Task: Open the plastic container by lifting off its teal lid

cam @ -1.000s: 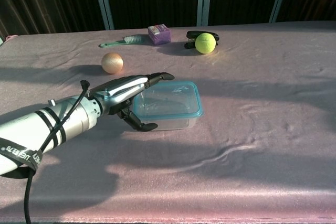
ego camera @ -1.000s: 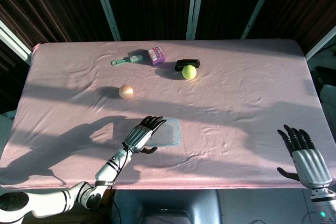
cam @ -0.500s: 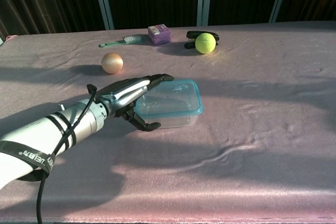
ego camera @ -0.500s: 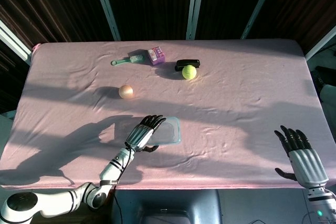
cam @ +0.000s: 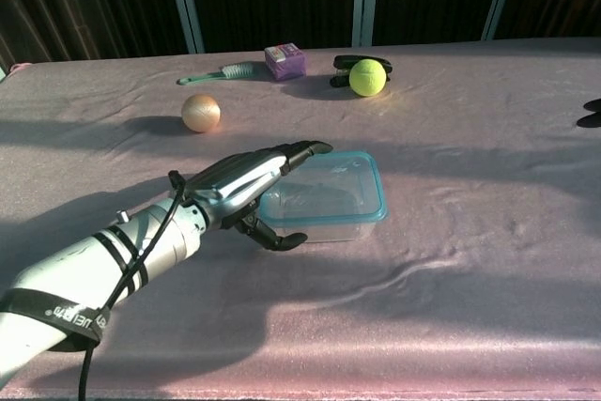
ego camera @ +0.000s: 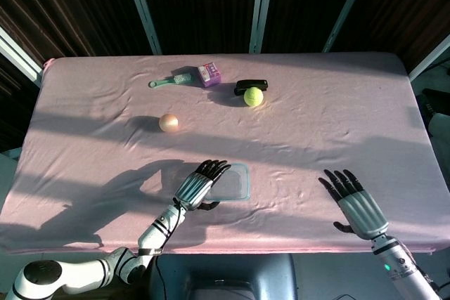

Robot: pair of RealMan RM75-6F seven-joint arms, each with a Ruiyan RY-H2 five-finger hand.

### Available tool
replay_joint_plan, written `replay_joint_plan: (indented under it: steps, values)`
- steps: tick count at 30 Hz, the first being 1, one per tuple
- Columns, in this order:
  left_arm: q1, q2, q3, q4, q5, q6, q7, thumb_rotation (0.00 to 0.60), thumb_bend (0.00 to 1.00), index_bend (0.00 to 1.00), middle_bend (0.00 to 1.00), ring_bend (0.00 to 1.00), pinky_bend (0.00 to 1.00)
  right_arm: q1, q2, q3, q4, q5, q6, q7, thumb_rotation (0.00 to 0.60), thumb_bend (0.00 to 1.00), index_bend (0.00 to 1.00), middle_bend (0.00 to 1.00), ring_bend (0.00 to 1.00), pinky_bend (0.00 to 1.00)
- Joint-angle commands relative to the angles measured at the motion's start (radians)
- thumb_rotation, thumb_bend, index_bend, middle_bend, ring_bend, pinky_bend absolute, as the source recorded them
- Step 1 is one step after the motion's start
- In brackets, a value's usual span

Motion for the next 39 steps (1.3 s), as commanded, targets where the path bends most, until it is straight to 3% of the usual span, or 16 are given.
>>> replay_joint_plan:
  steps: [1, 10, 18, 25, 30, 39]
  values:
    - [0.000, -0.001, 0.005, -0.004, 0.013, 0.008, -0.009, 0.600, 0.35, 0.00, 0.23, 0.17, 0.22, 0.062, -0.063, 0.001, 0.070, -0.069, -0.025, 0.072, 0.600, 0.17, 0.29, 0.10, 0.00, 0.00]
    - [0.004, 0.010, 0.003, -0.033, 0.019, 0.022, 0.009, 0.600, 0.35, 0.00, 0.21, 0.16, 0.21, 0.163, -0.245, 0.011, 0.300, -0.206, 0.080, 0.288, 0.600, 0.25, 0.50, 0.21, 0.03, 0.04]
    - [0.011, 0.003, -0.008, -0.017, 0.024, 0.053, -0.012, 0.600, 0.35, 0.00, 0.10, 0.06, 0.13, 0.242, -0.396, -0.003, 0.541, -0.256, 0.148, 0.465, 0.600, 0.30, 0.53, 0.24, 0.05, 0.06]
    - [0.011, 0.001, -0.006, -0.011, 0.051, 0.082, -0.033, 0.600, 0.35, 0.00, 0.06, 0.01, 0.09, 0.266, -0.462, -0.018, 0.617, -0.249, 0.169, 0.506, 0.600, 0.30, 0.54, 0.25, 0.06, 0.07]
    - [0.007, 0.004, 0.007, -0.028, 0.064, 0.076, -0.041, 0.600, 0.35, 0.00, 0.06, 0.01, 0.10, 0.285, -0.480, -0.031, 0.619, -0.214, 0.119, 0.526, 0.600, 0.30, 0.53, 0.25, 0.06, 0.07]
    - [0.009, 0.006, 0.018, -0.058, 0.065, 0.063, -0.044, 0.600, 0.35, 0.00, 0.06, 0.01, 0.10, 0.301, -0.533, -0.032, 0.669, -0.208, 0.196, 0.612, 0.600, 0.30, 0.53, 0.25, 0.06, 0.07]
